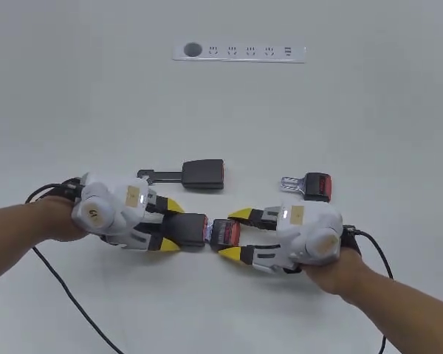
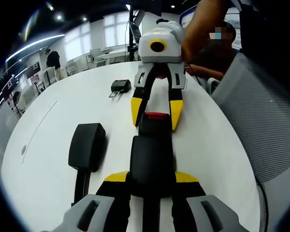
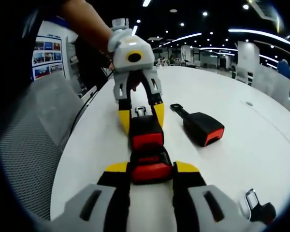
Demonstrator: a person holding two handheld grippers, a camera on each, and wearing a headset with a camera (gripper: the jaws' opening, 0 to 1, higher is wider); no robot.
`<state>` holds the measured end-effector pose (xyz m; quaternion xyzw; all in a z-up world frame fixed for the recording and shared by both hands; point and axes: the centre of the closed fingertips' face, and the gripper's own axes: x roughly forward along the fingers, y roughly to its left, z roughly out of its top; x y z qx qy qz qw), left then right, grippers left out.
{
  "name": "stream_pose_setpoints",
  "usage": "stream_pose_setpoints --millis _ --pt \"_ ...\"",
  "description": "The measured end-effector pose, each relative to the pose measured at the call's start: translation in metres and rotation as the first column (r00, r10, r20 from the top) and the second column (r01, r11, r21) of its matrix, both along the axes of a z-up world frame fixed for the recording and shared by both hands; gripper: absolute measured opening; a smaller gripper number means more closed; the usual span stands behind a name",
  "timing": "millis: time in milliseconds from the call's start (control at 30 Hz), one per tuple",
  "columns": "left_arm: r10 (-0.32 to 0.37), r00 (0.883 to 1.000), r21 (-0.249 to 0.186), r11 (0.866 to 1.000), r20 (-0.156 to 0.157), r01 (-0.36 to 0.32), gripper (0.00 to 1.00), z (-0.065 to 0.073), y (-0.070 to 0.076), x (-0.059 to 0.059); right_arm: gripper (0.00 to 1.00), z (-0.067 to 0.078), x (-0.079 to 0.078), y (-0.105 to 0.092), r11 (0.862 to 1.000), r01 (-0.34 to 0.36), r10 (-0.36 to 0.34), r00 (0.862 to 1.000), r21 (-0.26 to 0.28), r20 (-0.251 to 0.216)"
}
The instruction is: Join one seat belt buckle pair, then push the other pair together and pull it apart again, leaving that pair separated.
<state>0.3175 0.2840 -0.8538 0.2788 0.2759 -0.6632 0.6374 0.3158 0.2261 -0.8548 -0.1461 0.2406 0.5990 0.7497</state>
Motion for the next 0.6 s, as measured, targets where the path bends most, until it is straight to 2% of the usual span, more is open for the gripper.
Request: stream_pose_setpoints --millis 67,100,200,233,267,367,467,500,533,567,600 --pt "-0.002 1.0 0.0 1.0 -0.001 0.002 0.33 0.0 0.0 0.0 0.32 0.0 0.0 0.0 1.0 -0.002 0.002 1.0 -0.003 0.005" --pt "-0.005 1.0 0.0 1.0 -0.002 0.005 0.33 0.0 -0.001 0.0 0.33 0.0 0.0 0.0 1.0 0.007 -0.007 1.0 0.008 -0.016" --pt "-0.021 1.0 0.013 1.0 -0.001 0.021 0.34 0.0 -0.001 0.0 0.33 0.0 -0.001 0.0 1.0 -0.003 0.003 1.0 0.003 -0.005" --pt "-0.019 1.0 0.013 1.0 -0.001 0.019 0.34 0.0 -0.001 0.0 0.33 -0.001 0.0 0.0 1.0 0.004 -0.004 1.0 0.006 -0.02" --pt "-0.018 1.0 0.012 1.0 0.0 0.018 0.34 0.001 -0.001 0.0 0.34 0.0 0.0 0.001 1.0 -0.009 0.009 1.0 -0.003 0.005" --pt "0.004 1.0 0.017 1.0 -0.01 -0.004 0.34 0.0 -0.002 0.0 0.35 0.0 -0.001 0.003 1.0 0.005 -0.005 1.0 -0.015 -0.007" --pt "0.005 1.0 0.03 1.0 -0.004 -0.005 0.36 0.0 -0.004 -0.001 0.37 0.001 -0.002 0.004 0.999 -0.003 0.003 1.0 -0.045 0.01" --pt "0.011 1.0 0.035 0.999 -0.005 -0.011 0.36 0.0 -0.005 -0.001 0.38 0.001 0.0 0.003 0.998 0.029 -0.028 1.0 -0.058 0.003" --pt "0.045 0.999 0.043 0.998 0.005 -0.045 0.38 -0.001 -0.006 0.003 0.42 0.004 -0.001 0.005 0.999 0.019 -0.019 1.0 -0.046 0.002" --pt "0.059 0.998 0.069 0.996 0.001 -0.059 0.4 -0.003 -0.003 0.003 0.47 0.008 -0.003 0.007 1.0 0.025 -0.025 1.0 -0.015 -0.006" --pt "0.065 0.998 0.058 0.996 0.003 -0.065 0.42 -0.001 -0.005 0.003 0.55 0.012 -0.002 0.008 0.998 0.055 -0.055 0.998 0.007 -0.034"
